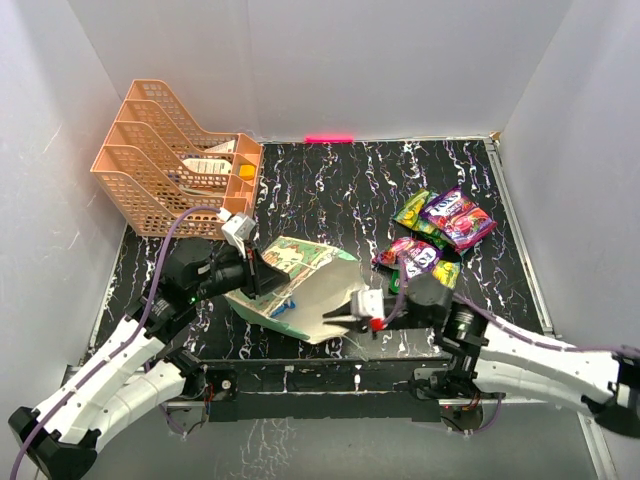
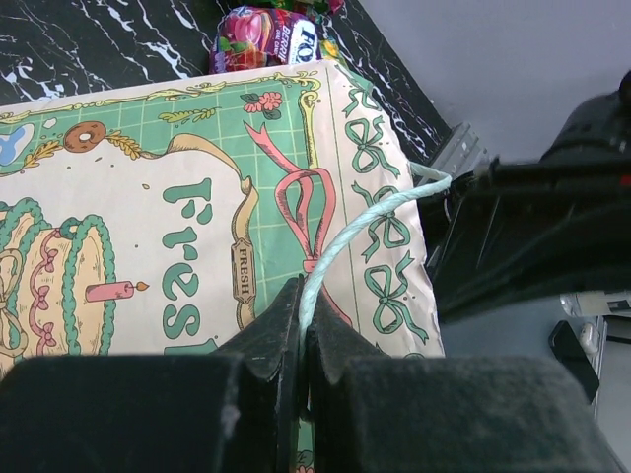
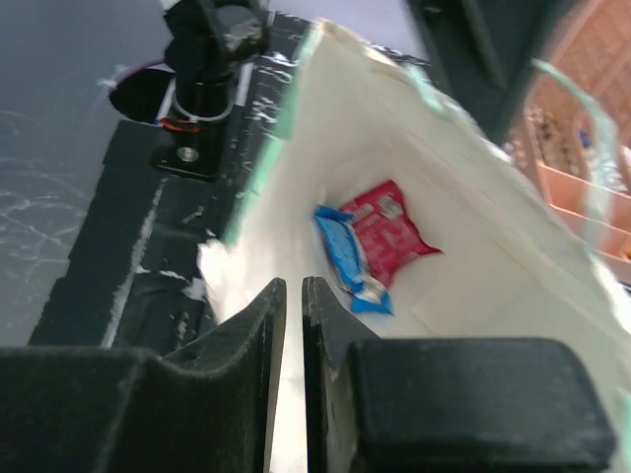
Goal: Take the snacks out of the paper bag
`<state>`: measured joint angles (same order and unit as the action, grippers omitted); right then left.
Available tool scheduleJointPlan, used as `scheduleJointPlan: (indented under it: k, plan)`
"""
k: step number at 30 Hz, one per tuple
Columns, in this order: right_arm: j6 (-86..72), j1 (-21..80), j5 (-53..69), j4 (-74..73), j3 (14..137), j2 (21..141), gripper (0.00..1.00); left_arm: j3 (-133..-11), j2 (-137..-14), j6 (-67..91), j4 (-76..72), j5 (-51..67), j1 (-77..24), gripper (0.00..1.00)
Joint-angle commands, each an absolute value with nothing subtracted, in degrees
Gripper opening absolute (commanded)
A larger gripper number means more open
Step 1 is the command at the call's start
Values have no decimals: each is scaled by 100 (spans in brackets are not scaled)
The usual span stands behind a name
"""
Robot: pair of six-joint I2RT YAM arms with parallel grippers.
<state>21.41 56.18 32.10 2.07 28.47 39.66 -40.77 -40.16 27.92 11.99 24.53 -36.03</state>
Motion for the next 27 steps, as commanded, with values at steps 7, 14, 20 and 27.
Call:
scheduleJointPlan:
  k: [7,14,20,27]
  plan:
    - [2590,8187,411,2327,3461,6733,16,-4505,-4264,2789,852,2374,-3613,0]
    - [2307,8508,-372,3217,3970,7891,16,-4410,-4229,2812,905,2462,-3608,0]
    - [3201,8503,-1443,2268,3509,7091,22,-4346,-3914,2699,1132,2408,-3612,0]
    - [3850,8499,-1454,2011,3021,6459,33,-3945,-3595,2856,796,2420,-3616,0]
